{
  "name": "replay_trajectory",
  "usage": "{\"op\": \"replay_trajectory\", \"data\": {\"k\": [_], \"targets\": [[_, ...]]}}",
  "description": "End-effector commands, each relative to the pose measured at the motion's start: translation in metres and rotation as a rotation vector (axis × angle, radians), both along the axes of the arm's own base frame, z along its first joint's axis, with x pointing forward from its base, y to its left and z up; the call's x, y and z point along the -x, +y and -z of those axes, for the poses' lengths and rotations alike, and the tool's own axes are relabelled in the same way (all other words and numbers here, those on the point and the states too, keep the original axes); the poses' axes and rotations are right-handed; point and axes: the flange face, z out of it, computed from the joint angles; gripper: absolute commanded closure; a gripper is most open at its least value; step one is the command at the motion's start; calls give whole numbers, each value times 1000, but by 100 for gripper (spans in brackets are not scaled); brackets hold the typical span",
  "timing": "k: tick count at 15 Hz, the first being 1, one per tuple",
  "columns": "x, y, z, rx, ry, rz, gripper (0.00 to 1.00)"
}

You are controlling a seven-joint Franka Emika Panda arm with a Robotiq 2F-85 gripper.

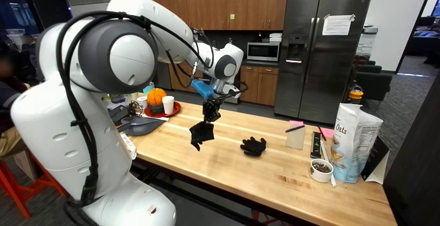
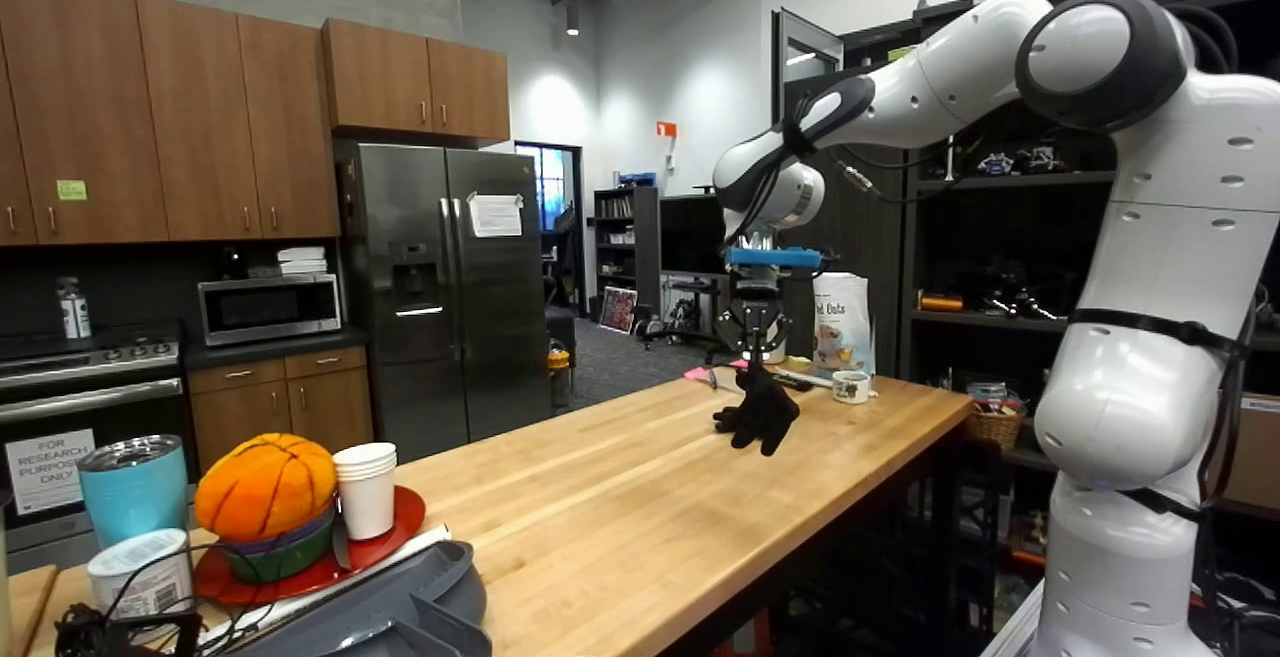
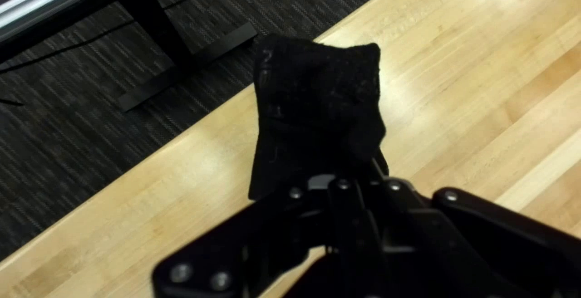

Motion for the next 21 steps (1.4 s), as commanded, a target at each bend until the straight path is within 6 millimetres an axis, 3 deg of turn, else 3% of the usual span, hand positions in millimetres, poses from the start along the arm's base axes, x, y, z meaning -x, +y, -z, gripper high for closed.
{"op": "replay_trajectory", "data": {"k": [1, 6, 7, 8, 14, 15, 17, 18, 19, 21], "targets": [[-27, -29, 1, -21, -20, 195, 98], [-60, -50, 11, -62, -128, 369, 98], [-47, -46, 11, -46, -105, 316, 98], [-49, -47, 14, -46, -107, 321, 93], [-49, -45, 17, -46, -100, 317, 93], [-49, -45, 17, -46, -100, 317, 98], [-49, -44, 17, -50, -96, 323, 98], [-49, -45, 18, -51, -93, 324, 68], [-49, -44, 18, -51, -91, 325, 68], [-48, -44, 19, -52, -90, 325, 57]]}}
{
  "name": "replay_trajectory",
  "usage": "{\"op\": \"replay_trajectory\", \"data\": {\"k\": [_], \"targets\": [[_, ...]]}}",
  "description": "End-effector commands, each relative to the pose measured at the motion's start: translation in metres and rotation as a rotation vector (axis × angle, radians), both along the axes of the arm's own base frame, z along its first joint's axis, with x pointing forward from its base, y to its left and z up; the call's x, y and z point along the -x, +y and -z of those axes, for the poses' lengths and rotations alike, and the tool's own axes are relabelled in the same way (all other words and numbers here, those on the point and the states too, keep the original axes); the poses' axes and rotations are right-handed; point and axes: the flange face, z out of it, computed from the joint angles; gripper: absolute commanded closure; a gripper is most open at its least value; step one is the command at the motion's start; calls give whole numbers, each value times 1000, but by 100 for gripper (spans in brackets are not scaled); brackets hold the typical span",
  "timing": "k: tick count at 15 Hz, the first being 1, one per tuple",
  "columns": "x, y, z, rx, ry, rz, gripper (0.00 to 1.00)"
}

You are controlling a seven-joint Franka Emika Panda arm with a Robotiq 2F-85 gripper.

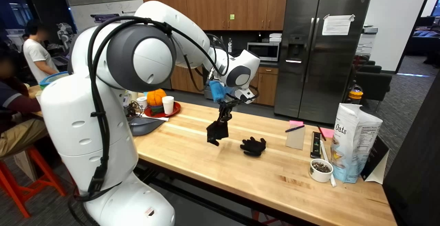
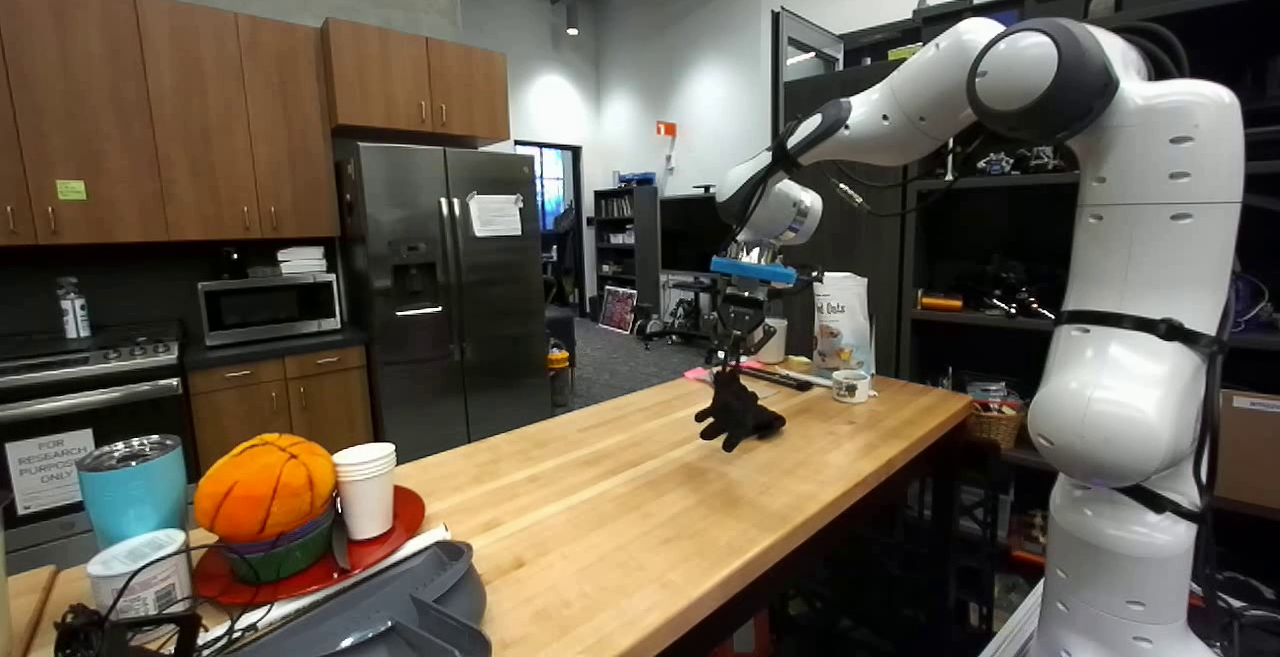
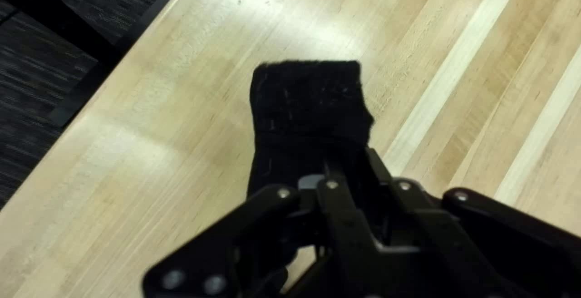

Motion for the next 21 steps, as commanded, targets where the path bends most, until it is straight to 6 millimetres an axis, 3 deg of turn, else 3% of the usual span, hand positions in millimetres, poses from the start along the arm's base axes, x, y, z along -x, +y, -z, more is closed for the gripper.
{"op": "replay_trajectory", "data": {"k": [1, 9, 16, 21], "targets": [[0, 1, -1, -7, 2, 9, 50], [9, 7, 6, -17, 48, 10, 0], [6, 0, 31, -56, 158, 43, 0], [8, -14, 42, -75, 230, 159, 0]]}}
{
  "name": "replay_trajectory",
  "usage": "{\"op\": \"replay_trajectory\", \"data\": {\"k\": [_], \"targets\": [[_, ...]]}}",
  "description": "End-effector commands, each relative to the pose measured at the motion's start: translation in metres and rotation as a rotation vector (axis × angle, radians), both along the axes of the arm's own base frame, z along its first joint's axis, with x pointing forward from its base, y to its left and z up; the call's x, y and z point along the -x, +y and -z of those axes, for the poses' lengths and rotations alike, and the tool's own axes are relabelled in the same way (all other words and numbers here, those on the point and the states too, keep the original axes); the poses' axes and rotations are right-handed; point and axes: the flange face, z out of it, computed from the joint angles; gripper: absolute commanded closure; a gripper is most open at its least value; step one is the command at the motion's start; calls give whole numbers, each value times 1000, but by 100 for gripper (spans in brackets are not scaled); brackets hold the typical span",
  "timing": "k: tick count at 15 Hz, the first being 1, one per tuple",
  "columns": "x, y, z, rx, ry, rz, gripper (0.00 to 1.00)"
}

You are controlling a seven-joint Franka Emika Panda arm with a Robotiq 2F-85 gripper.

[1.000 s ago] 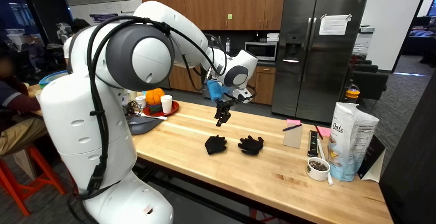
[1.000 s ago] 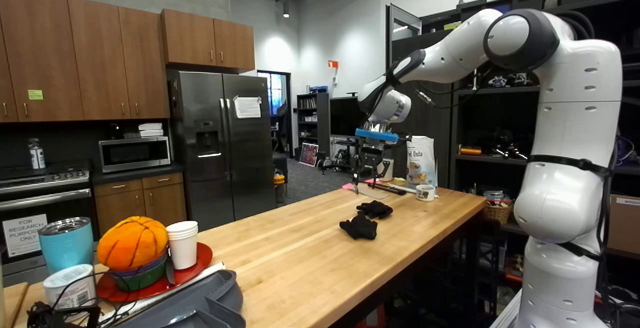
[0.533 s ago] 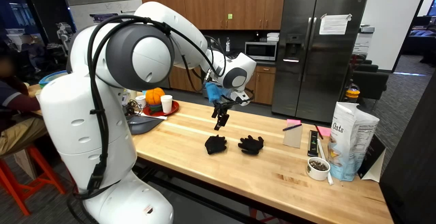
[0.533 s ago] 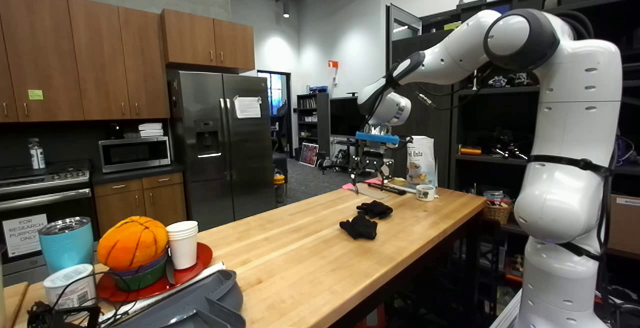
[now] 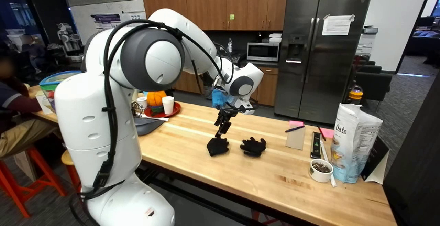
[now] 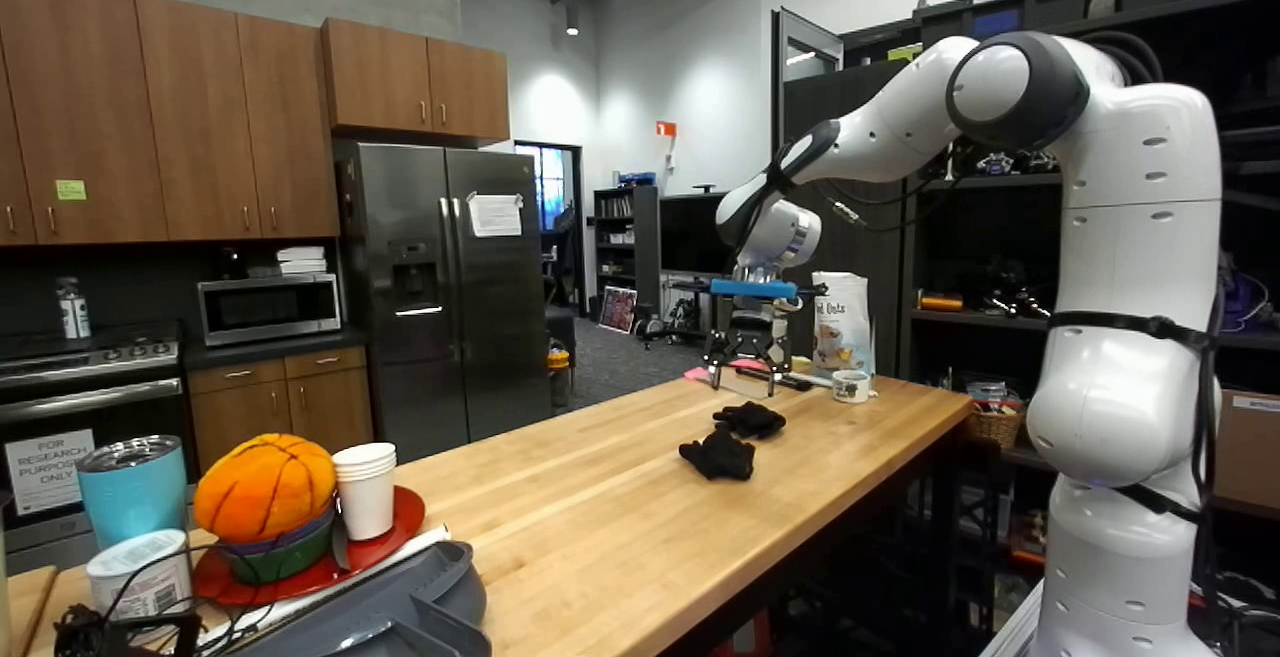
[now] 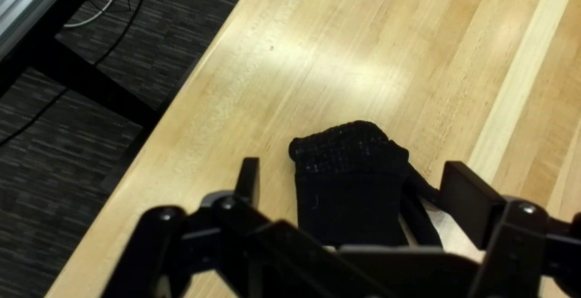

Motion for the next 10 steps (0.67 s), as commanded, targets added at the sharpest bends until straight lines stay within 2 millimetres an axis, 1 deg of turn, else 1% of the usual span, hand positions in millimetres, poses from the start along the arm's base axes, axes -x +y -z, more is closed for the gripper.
{"op": "replay_trajectory", "data": {"k": [1, 7, 10], "targets": [[-2, -11, -1, -17, 51, 94, 0], [-8, -27, 4, -12, 85, 192, 0], [-17, -39, 14, -3, 91, 225, 0]]}}
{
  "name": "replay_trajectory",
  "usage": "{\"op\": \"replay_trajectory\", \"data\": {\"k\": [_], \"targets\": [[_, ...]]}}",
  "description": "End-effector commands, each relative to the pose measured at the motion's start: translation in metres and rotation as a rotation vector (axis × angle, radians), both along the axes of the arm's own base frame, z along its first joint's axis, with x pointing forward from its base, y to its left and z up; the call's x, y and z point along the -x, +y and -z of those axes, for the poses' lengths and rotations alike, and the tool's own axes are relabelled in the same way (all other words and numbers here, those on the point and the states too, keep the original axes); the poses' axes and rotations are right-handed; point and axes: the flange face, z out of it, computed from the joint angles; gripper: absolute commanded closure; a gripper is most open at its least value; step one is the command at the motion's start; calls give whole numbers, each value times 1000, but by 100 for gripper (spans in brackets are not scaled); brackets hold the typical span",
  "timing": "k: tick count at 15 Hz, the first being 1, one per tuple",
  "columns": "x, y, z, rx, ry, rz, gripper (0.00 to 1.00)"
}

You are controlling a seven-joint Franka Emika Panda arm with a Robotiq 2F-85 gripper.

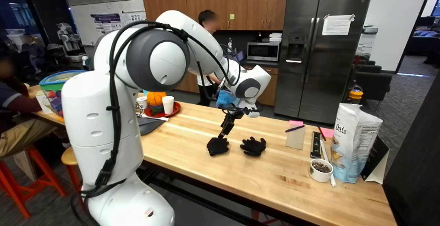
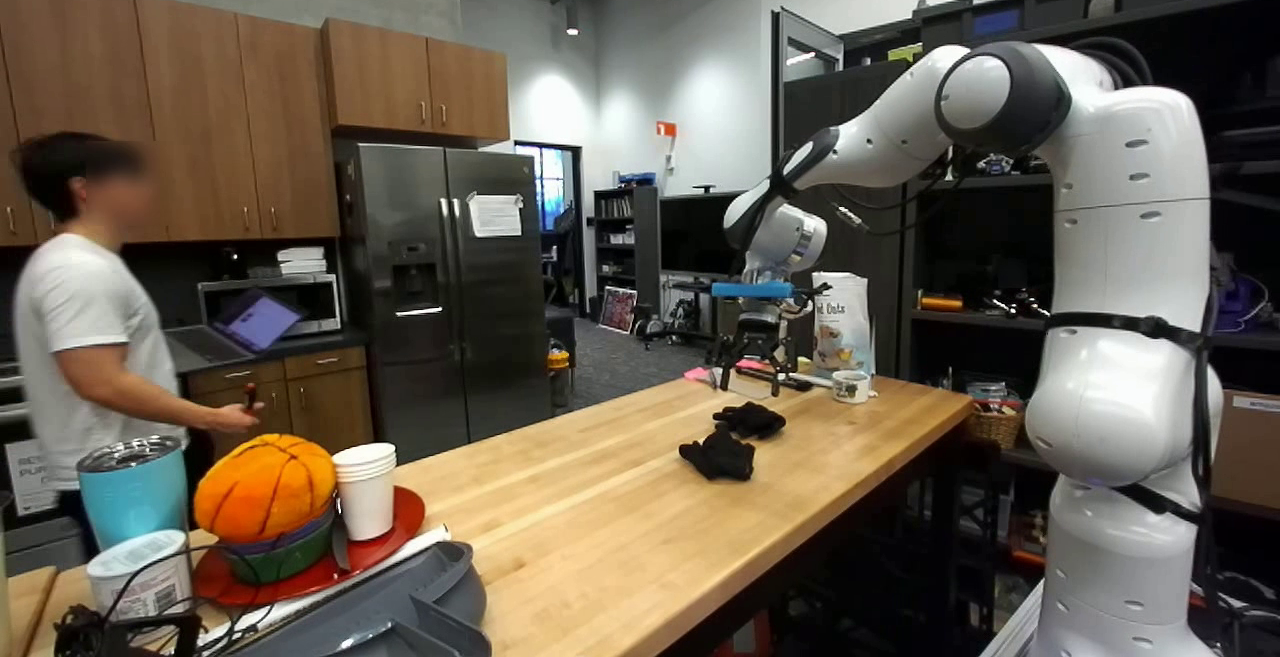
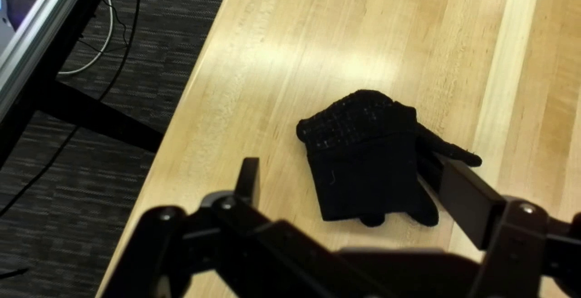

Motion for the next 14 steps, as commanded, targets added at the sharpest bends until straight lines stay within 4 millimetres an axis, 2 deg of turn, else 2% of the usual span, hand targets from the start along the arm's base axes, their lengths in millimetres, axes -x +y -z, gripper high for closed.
{"op": "replay_trajectory", "data": {"k": [1, 8, 14], "targets": [[-16, -17, 8, -7, 11, 54, 0], [-45, -31, 36, 40, -19, 47, 0], [-69, -30, 33, 61, -48, 25, 0]]}}
